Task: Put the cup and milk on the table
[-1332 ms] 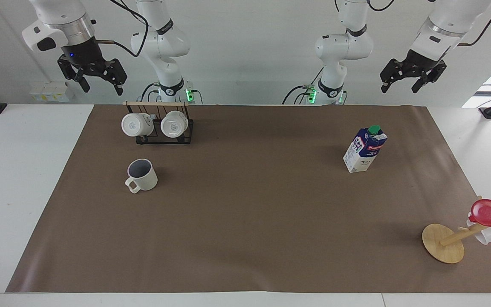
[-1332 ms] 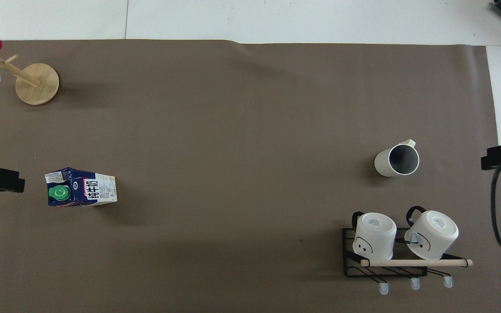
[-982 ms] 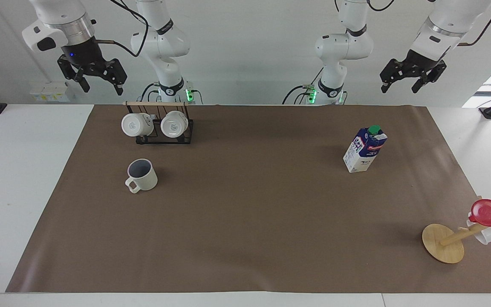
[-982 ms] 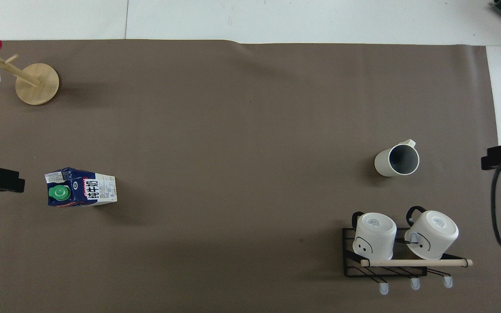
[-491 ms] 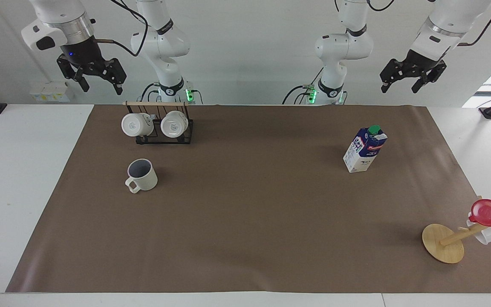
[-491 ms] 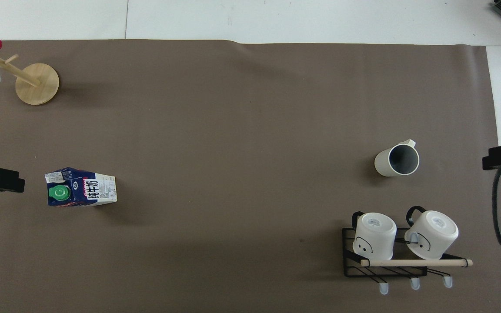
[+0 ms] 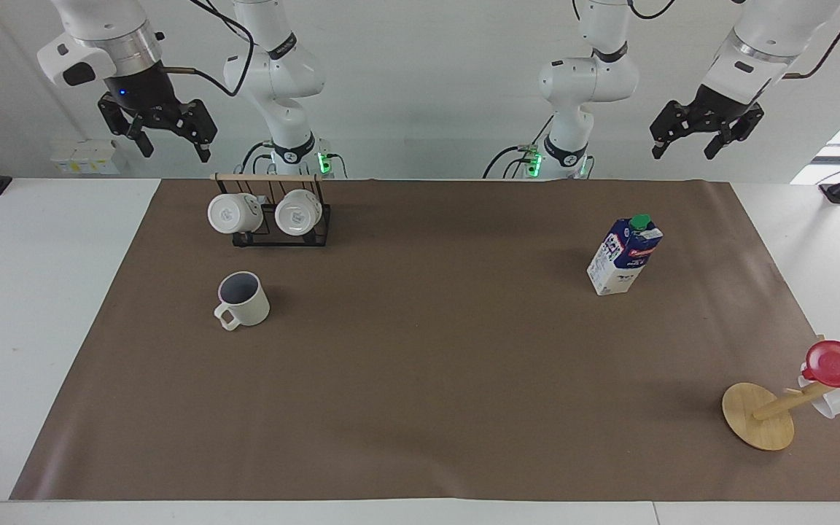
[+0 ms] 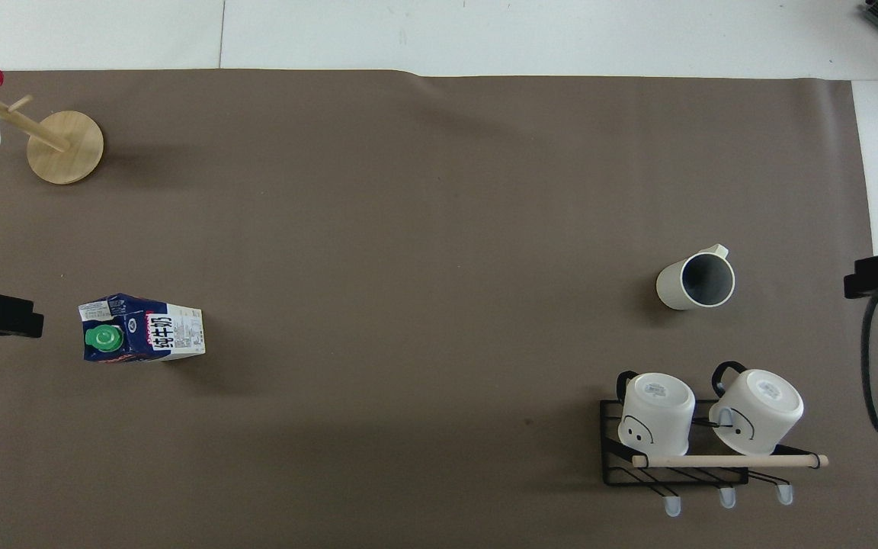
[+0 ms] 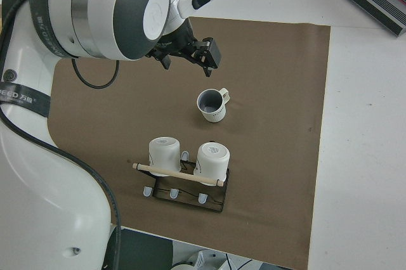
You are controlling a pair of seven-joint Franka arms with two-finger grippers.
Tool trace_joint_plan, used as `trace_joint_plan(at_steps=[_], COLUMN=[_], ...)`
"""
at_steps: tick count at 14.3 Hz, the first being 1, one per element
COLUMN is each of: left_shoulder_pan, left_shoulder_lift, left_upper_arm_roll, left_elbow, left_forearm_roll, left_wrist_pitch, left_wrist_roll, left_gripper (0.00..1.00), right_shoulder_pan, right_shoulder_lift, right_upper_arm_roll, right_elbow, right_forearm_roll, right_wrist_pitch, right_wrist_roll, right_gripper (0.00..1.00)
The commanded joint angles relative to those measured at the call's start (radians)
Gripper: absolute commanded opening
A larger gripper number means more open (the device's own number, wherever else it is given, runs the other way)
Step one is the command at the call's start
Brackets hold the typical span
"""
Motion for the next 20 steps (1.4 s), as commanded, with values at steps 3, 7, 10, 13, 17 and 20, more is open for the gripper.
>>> trace_joint_plan(at_steps=[3, 7, 10, 13, 17, 20], left_shoulder_pan=[0.013, 0.013, 0.013, 0.013, 0.013, 0.013], left_shoulder_lift=[0.006, 0.006, 0.006, 0.006, 0.006, 0.006], left_upper_arm_roll=[-0.007, -0.007, -0.007, -0.007, -0.007, -0.007], left_elbow=[0.022, 0.022, 0.022, 0.022, 0.022, 0.022], left_forearm_roll=[0.004, 0.004, 0.004, 0.004, 0.004, 0.004], left_wrist_pitch=[-0.023, -0.023, -0.023, -0.023, -0.023, -0.023], left_wrist_roll=[-0.006, -0.006, -0.006, -0.006, -0.006, -0.006], left_gripper=[1.0, 1.0, 1.0, 1.0, 1.0, 1.0], right_shoulder_pan=[-0.006, -0.009, -0.011, 0.005, 0.029, 0.055], right_shoulder_lift=[-0.02, -0.023, -0.018, -0.017, 0.021, 0.096], right_upper_arm_roll=[0.007, 0.007, 0.007, 0.016, 0.025, 0.025], right_elbow=[-0.026, -0.039, -0.063, -0.161, -0.294, -0.335], right_forearm_roll=[0.004, 0.004, 0.004, 0.002, 0.002, 0.002], right_wrist_pitch=[0.028, 0.034, 0.058, 0.204, 0.389, 0.482], right_wrist_roll=[-0.014, -0.018, -0.012, -0.011, 0.017, 0.135], right_gripper=[1.0, 1.0, 1.0, 1.0, 1.0, 1.0])
